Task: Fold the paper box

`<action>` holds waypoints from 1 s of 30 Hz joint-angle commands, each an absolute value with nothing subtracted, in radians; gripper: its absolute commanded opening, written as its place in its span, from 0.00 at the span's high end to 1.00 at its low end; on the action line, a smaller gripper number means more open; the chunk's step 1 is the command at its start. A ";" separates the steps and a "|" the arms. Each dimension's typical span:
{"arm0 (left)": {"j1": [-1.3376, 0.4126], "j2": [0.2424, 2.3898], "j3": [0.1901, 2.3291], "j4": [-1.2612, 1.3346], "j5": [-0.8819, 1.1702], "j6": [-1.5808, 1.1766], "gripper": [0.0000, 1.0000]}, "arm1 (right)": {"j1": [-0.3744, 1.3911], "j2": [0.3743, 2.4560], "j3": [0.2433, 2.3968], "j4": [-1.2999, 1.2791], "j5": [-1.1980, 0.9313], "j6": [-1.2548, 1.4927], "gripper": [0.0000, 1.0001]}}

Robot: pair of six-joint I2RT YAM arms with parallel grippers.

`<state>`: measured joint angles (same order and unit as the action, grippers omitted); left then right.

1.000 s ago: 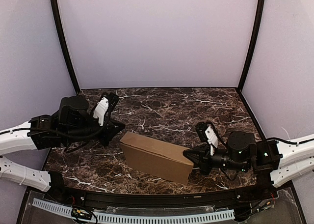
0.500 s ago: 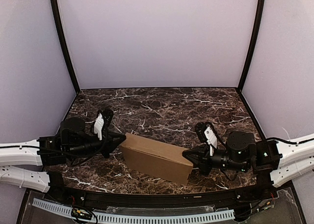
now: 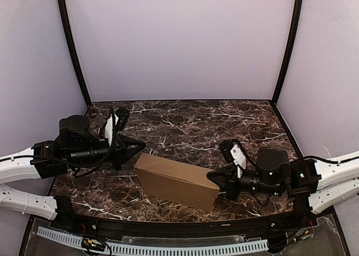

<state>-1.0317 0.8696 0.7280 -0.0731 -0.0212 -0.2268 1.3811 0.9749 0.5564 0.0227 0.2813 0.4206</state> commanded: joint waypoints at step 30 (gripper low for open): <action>-1.036 0.748 0.669 -0.139 0.328 -0.442 0.99 | 1.383 1.000 0.797 -0.373 0.365 0.215 1.00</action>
<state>-1.0317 0.7471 0.6239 -0.0708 0.1772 -0.4084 1.3830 0.9867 0.7132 -0.2424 0.3031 0.2947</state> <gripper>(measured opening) 0.006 0.002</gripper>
